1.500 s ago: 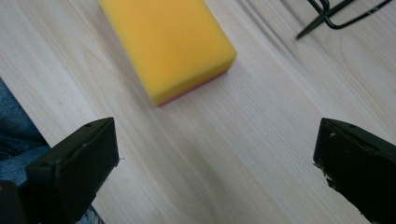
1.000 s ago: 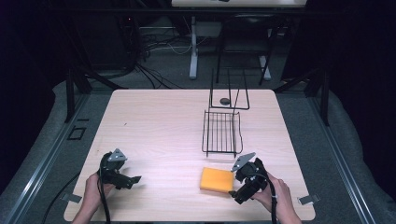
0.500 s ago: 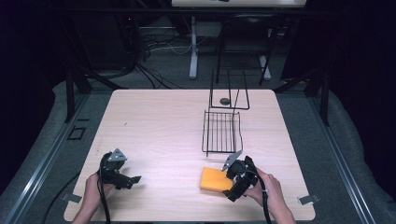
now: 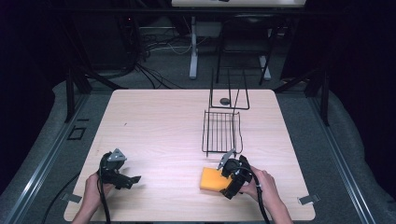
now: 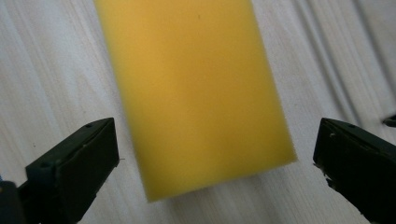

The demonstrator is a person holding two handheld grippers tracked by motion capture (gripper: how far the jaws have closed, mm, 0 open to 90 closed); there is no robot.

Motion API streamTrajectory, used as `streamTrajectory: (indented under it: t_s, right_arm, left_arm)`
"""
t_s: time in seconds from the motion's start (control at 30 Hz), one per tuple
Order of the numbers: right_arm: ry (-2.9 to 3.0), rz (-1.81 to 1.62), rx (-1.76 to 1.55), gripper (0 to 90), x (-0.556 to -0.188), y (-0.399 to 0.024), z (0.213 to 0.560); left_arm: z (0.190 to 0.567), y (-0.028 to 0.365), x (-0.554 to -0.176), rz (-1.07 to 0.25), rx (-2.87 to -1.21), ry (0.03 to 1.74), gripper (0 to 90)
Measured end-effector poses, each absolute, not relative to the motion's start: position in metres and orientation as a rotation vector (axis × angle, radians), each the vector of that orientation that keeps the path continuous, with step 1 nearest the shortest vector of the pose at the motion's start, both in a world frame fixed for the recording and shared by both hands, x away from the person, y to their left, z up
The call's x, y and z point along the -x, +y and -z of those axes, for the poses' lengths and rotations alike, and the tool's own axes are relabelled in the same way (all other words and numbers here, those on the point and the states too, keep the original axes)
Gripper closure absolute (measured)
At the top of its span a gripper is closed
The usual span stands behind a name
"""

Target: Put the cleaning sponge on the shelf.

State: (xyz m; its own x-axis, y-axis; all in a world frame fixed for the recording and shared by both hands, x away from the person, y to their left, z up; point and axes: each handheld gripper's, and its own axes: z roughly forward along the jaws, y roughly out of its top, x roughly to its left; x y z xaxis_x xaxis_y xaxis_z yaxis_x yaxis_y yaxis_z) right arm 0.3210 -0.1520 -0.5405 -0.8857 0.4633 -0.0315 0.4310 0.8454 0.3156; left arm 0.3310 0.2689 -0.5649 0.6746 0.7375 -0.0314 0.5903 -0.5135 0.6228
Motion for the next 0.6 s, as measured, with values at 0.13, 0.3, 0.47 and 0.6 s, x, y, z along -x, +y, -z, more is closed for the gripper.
streamTrajectory:
  t_s: [0.13,0.3,0.47,0.6]
  right_arm:
    - [2.933,-0.463,-0.712,0.9,-0.3211,-0.1494,0.5454]
    - [2.933,-0.447,-0.698,15.8,-0.3194,-0.149,0.5468]
    - [2.923,-0.426,-0.69,22.1,-0.3175,-0.1495,0.5444]
    - [2.915,-0.448,-0.695,25.0,-0.3165,-0.1507,0.5432]
  left_arm:
    - [0.5653,0.269,-0.331,-0.321,-2.274,1.022,0.0]
    - [0.5654,0.2686,-0.331,-0.32,-2.277,1.021,0.0]
    - [0.5653,0.2682,-0.3307,-0.323,-2.278,1.021,0.0]
    - [0.5653,0.2687,-0.3309,-0.323,-2.278,1.022,0.0]
